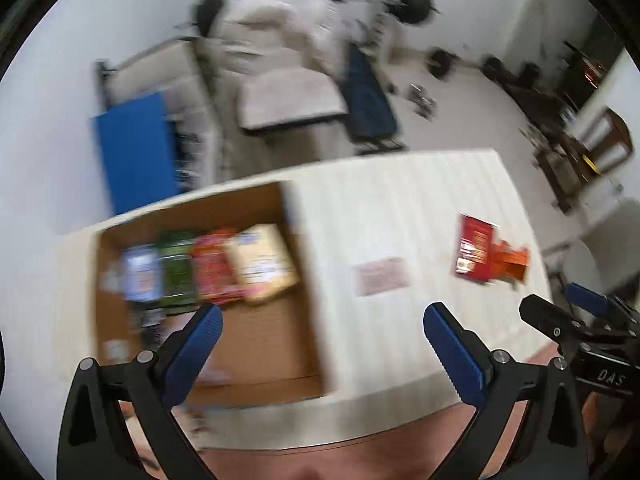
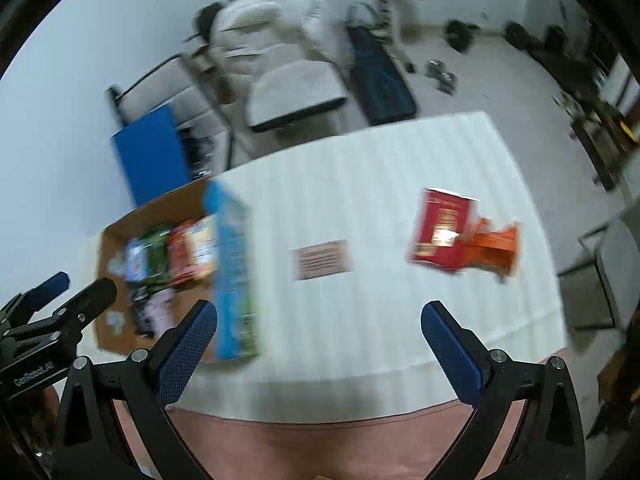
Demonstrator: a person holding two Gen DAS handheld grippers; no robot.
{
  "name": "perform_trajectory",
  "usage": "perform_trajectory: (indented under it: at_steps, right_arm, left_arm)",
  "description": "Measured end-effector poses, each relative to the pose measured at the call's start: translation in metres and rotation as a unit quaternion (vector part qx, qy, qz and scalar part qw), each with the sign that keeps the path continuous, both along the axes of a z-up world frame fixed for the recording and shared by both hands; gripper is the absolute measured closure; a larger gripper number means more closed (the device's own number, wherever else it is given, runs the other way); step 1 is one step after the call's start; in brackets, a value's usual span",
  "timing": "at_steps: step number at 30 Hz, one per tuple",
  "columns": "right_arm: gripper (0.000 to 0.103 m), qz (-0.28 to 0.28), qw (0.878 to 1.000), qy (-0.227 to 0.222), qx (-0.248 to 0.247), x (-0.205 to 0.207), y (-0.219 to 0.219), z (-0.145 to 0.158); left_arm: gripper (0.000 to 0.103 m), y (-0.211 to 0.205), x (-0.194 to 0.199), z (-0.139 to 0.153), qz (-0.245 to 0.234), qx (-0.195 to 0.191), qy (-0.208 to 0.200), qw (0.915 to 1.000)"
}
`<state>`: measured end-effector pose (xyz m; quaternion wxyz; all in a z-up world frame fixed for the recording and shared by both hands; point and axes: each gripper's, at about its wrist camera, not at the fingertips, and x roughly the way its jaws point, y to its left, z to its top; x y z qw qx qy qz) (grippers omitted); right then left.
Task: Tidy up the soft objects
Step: 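Grasp the red packet with the left tool while the right tool grasps the orange bag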
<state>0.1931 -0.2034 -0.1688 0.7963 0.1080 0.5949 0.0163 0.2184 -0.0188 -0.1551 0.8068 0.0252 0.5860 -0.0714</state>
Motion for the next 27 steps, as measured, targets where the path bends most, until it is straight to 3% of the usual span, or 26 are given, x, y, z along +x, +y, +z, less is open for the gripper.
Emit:
perform_trajectory:
  at_steps: [2, 5, 10, 15, 16, 17, 19, 20, 23, 27]
  right_arm:
    - [0.000, -0.001, 1.000, 0.019, -0.015, 0.010, -0.045, -0.016]
    - [0.000, 0.039, 0.994, 0.063, -0.078, 0.030, -0.093, -0.050]
    - [0.002, 0.159, 0.959, 0.162, -0.168, 0.063, -0.135, -0.127]
    - [0.010, 0.247, 0.920, 0.214, -0.216, 0.083, -0.145, -0.189]
    - [0.016, 0.257, 0.914, 0.219, -0.224, 0.087, -0.147, -0.200]
    - [0.034, 0.262, 0.910, 0.225, -0.228, 0.092, -0.148, -0.210]
    - [0.051, 0.253, 0.912, 0.245, -0.211, 0.099, -0.155, -0.226]
    - [0.055, 0.233, 0.919, 0.252, -0.194, 0.102, -0.163, -0.229]
    - [0.062, 0.171, 0.941, 0.254, -0.147, 0.103, -0.186, -0.227]
    - [0.065, 0.016, 0.961, 0.264, -0.076, 0.087, -0.237, -0.222]
  left_arm:
    - [0.000, -0.043, 0.021, -0.025, -0.027, -0.012, 0.028, 0.9992]
    - [0.000, -0.099, 0.045, -0.062, -0.054, 0.002, 0.067, 0.9963]
    - [0.000, -0.165, 0.066, -0.127, -0.077, 0.030, 0.126, 0.9886]
    - [0.000, -0.189, 0.070, -0.168, -0.081, 0.048, 0.158, 0.9830]
    - [0.000, -0.192, 0.071, -0.174, -0.081, 0.051, 0.165, 0.9817]
    - [0.000, -0.194, 0.073, -0.180, -0.080, 0.055, 0.172, 0.9803]
    - [0.000, -0.198, 0.076, -0.184, -0.080, 0.057, 0.175, 0.9796]
    - [0.000, -0.201, 0.078, -0.186, -0.081, 0.057, 0.174, 0.9797]
    - [0.000, -0.214, 0.084, -0.189, -0.084, 0.047, 0.180, 0.9789]
    - [0.000, -0.245, 0.093, -0.204, -0.103, 0.045, 0.200, 0.9733]
